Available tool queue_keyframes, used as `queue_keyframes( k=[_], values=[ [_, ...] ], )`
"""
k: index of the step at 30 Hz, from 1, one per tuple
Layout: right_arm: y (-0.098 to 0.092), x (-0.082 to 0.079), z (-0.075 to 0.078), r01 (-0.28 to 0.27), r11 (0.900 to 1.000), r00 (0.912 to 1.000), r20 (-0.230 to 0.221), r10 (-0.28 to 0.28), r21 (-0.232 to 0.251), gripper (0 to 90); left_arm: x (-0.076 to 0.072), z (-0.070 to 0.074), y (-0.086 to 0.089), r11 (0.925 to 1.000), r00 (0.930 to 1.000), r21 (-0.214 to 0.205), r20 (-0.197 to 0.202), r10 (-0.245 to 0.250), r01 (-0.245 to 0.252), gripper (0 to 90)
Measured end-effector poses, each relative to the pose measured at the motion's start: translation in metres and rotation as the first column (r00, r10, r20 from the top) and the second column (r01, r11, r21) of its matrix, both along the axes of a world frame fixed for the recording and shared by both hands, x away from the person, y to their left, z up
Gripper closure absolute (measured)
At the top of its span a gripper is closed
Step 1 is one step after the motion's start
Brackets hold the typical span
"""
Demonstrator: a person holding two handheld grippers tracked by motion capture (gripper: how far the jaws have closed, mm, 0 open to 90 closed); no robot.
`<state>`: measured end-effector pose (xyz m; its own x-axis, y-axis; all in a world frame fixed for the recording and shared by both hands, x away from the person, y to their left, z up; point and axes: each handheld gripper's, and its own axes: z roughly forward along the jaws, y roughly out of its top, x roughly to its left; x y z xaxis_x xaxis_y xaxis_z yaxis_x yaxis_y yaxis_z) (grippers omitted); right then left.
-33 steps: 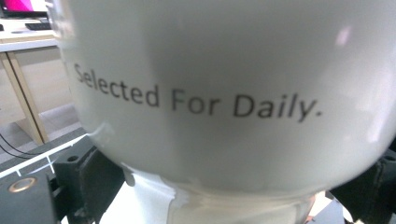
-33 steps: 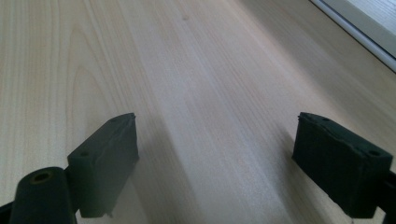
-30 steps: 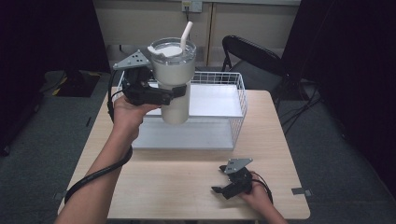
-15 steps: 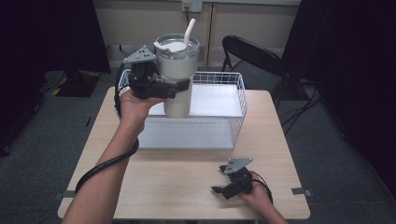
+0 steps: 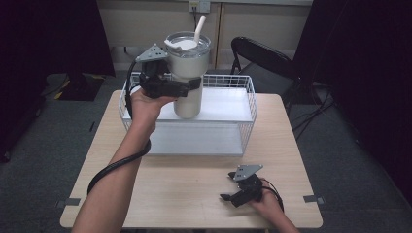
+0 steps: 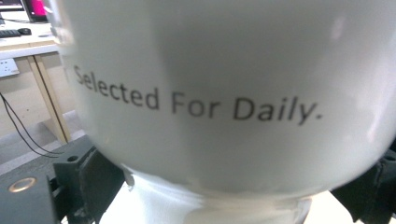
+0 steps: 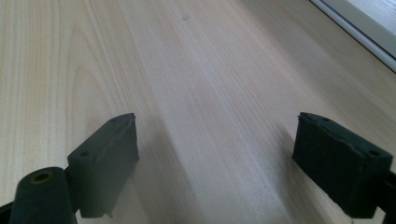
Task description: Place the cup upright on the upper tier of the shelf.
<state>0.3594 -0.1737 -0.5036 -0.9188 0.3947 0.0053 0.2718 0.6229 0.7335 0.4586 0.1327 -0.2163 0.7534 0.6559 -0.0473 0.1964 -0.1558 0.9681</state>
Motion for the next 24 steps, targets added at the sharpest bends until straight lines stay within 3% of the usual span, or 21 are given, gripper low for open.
queue_keyframes(
  k=[24],
  values=[
    [0.000,0.000,0.000,-0.001,1.0000,1.0000,0.001,0.001,-0.001,13.6,0.021,-0.008,-0.005,0.9980,0.9980,0.004,0.009,0.062,-0.062,8.4]
  ],
)
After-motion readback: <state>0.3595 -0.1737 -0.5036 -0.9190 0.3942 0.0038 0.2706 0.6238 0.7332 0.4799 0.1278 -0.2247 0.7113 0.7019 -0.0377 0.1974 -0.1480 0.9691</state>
